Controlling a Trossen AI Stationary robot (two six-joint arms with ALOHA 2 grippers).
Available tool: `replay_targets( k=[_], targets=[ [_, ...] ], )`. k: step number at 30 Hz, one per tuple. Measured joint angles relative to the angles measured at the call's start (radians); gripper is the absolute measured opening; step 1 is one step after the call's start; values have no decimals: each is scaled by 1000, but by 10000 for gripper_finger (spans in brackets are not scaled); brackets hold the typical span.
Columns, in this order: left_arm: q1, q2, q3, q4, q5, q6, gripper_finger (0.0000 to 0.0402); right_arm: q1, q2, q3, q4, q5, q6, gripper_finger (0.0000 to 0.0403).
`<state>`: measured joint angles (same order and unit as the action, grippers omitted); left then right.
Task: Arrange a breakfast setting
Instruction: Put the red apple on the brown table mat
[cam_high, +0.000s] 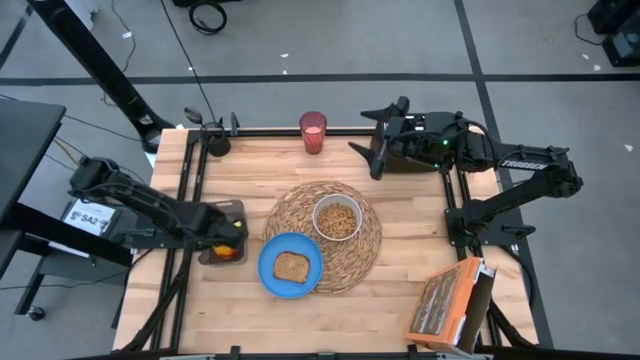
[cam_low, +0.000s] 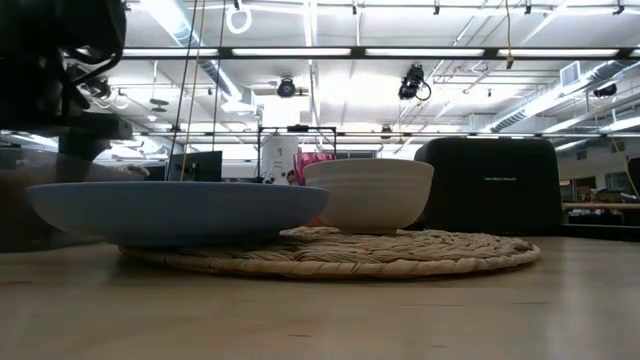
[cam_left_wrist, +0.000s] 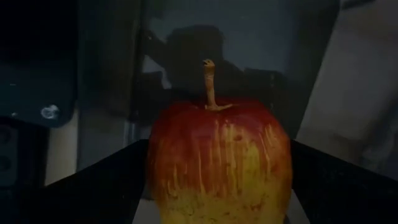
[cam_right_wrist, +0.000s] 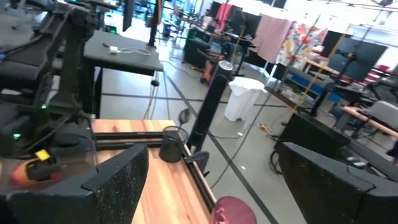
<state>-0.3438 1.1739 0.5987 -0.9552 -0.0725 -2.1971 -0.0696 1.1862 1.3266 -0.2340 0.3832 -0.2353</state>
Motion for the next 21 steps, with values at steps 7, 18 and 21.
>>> replay_targets(
  k=[7,18,21],
  targets=[
    [-40,1,-19,-10,-54,-10,358,0,0,0,0,81,-3,362],
    [-49,-38,-24,14,-6,14,358,0,0,0,-1,102,12,364],
    [-50,-79,-27,-5,-28,24,358,0,0,0,-6,101,50,370]
  ],
)
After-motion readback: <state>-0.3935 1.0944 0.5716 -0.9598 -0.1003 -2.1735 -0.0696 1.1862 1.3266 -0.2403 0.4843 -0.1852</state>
